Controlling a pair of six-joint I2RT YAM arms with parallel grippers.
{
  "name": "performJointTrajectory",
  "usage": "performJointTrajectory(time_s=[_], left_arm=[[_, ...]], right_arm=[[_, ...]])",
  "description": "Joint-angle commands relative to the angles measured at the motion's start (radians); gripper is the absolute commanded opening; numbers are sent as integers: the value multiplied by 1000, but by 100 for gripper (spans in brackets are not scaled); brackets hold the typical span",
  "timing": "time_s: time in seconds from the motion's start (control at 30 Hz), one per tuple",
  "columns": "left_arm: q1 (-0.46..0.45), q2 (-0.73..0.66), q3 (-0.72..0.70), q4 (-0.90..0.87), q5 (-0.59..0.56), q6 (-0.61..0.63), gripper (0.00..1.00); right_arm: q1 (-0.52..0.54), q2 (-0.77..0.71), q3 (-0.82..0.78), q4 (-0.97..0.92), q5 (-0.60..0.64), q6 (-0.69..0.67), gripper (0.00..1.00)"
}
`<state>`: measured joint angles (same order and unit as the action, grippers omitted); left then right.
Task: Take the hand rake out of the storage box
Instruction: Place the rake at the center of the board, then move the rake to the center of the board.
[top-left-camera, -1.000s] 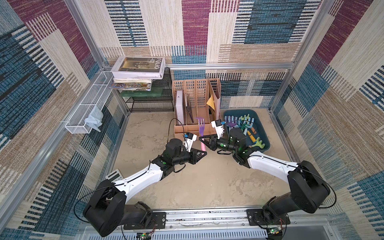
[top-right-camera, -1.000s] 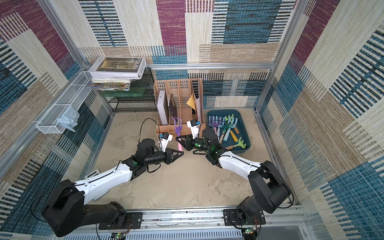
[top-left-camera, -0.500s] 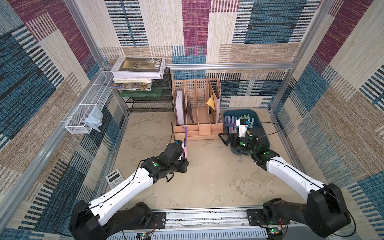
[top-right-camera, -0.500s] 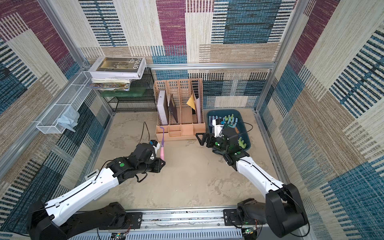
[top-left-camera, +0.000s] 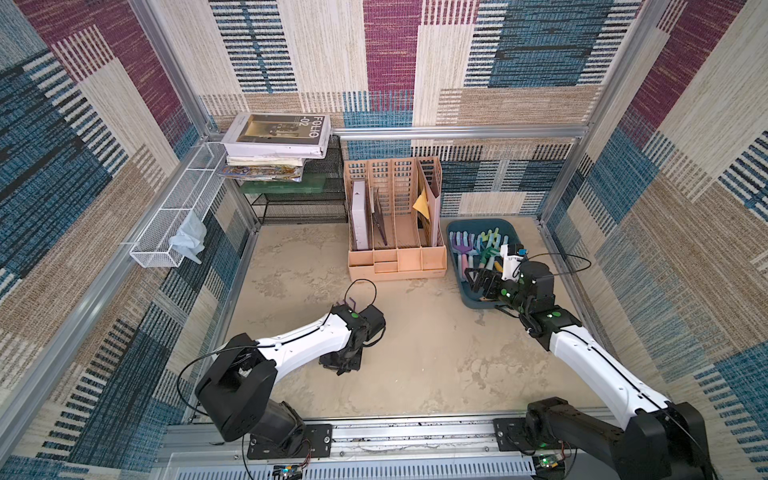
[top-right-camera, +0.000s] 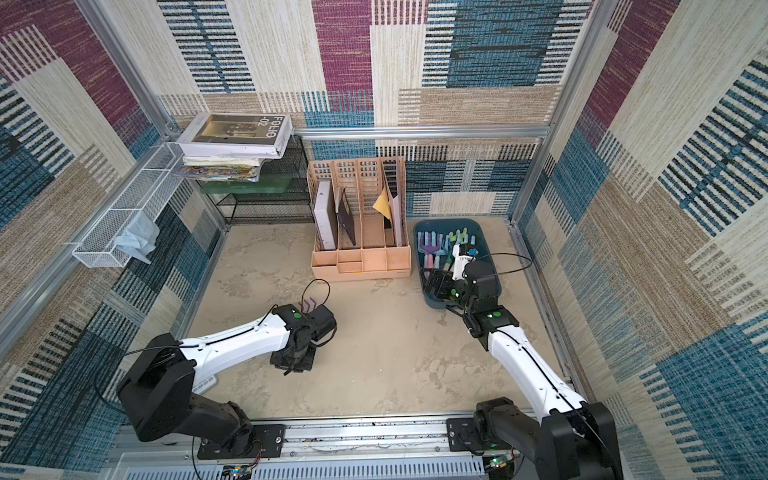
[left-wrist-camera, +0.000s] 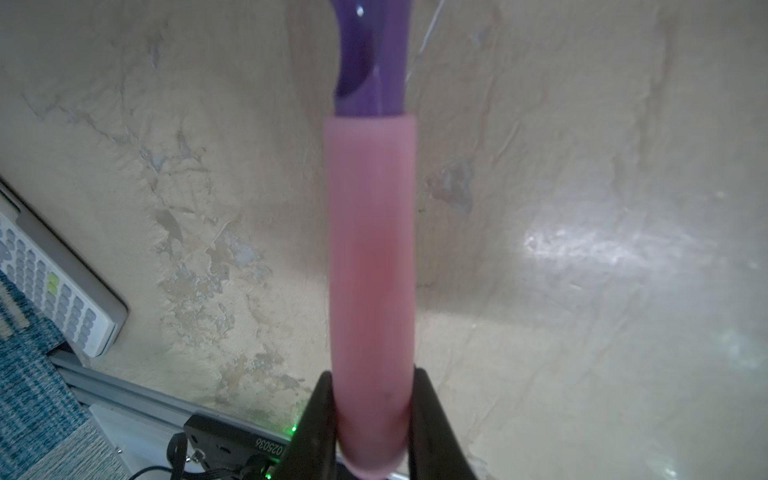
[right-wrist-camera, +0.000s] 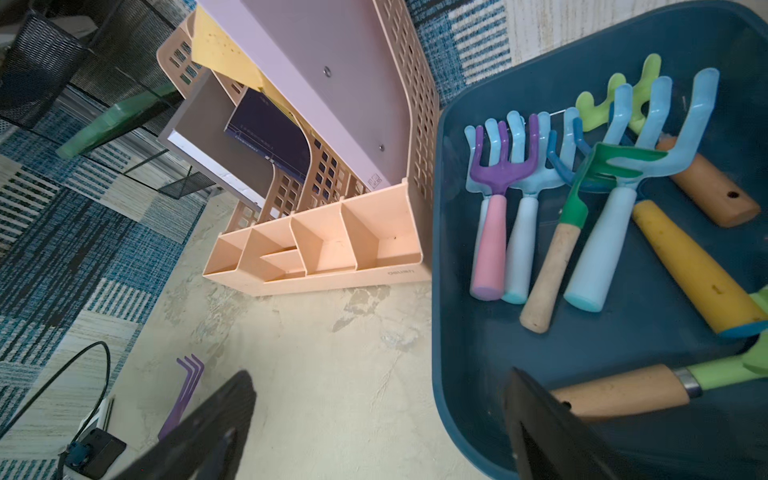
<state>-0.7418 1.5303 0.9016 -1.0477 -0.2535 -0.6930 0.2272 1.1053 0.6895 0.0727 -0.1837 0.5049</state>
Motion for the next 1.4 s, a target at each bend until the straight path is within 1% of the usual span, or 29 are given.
performJointTrajectory(time_s=[0.0,0.1,0.2,0.27,0.33,0.5,0.53,0.57,0.6,0.63,0.77,0.83,0.93,1.0,1.13,1.17,1.2,1.3,1.37], left_arm=[[2,41,-5,-18,-7,-8,2],[1,87,-15,6,16,0,6],[1,121,-20,20,17,-3,7],[1,130,-23,28,22,-3,11],[2,130,-23,31,25,-4,24],[1,115,-12,30,31,3,43],[2,115,-6,30,32,6,49],[1,111,0,32,33,12,58],[1,110,7,32,34,21,63],[1,108,13,36,32,28,64],[19,100,61,59,28,72,63],[55,105,80,100,40,110,61],[140,131,92,147,66,153,53],[188,146,93,169,85,172,53],[225,152,73,197,110,186,52],[232,154,66,201,112,190,48],[240,153,57,203,112,192,41],[280,138,25,207,108,203,28],[308,118,3,219,116,212,24]], right_arm=[[-1,15,6,7,1,-17,96],[-2,27,7,7,-3,-20,96],[-3,31,8,8,-4,-20,96],[-2,31,7,10,-5,-19,96],[-2,35,5,11,-7,-19,96],[-2,45,8,13,-17,-21,95],[-2,45,8,13,-17,-22,96],[-2,46,8,13,-18,-23,95],[-2,46,8,13,-17,-24,96],[-2,44,8,13,-18,-24,96],[-2,45,3,18,-15,-25,96],[-3,48,4,17,-18,-26,96],[-3,48,5,15,-21,-29,96],[-3,43,3,14,-17,-30,96],[-5,44,3,14,-11,-35,96],[-8,45,4,15,-13,-35,96],[-12,47,2,15,-14,-35,95],[-18,50,-2,19,-14,-34,96],[-20,53,-4,22,-14,-35,96]])
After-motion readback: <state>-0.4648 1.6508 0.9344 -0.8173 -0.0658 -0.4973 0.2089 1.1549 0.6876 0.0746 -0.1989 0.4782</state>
